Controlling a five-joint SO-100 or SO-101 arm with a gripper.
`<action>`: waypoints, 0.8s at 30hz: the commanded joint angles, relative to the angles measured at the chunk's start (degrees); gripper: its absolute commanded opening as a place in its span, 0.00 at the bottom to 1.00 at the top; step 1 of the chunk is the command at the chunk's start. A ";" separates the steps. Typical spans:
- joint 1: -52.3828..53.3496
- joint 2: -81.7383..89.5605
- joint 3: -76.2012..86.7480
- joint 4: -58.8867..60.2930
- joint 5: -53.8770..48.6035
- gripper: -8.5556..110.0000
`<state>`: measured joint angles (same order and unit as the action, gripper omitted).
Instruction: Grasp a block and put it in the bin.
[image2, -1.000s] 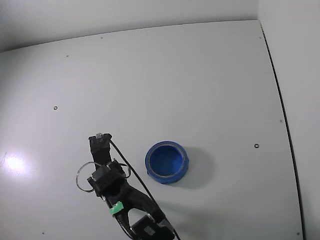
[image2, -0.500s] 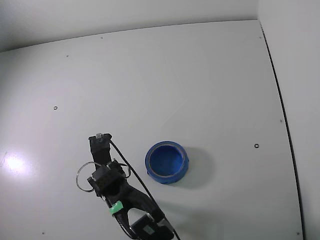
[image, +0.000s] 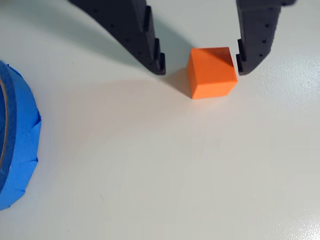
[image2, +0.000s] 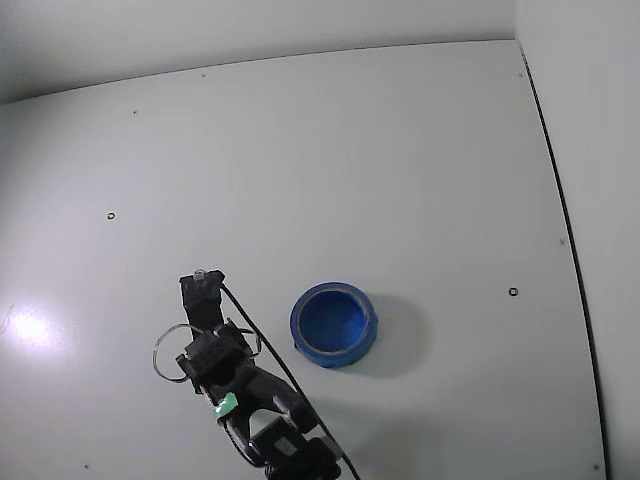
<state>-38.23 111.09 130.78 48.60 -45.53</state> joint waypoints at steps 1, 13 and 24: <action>0.09 0.88 -1.05 -0.79 0.09 0.24; 0.18 1.67 -0.97 -0.18 0.18 0.08; 9.14 16.61 -0.97 -0.09 5.19 0.07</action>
<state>-34.54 116.37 130.78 48.60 -41.22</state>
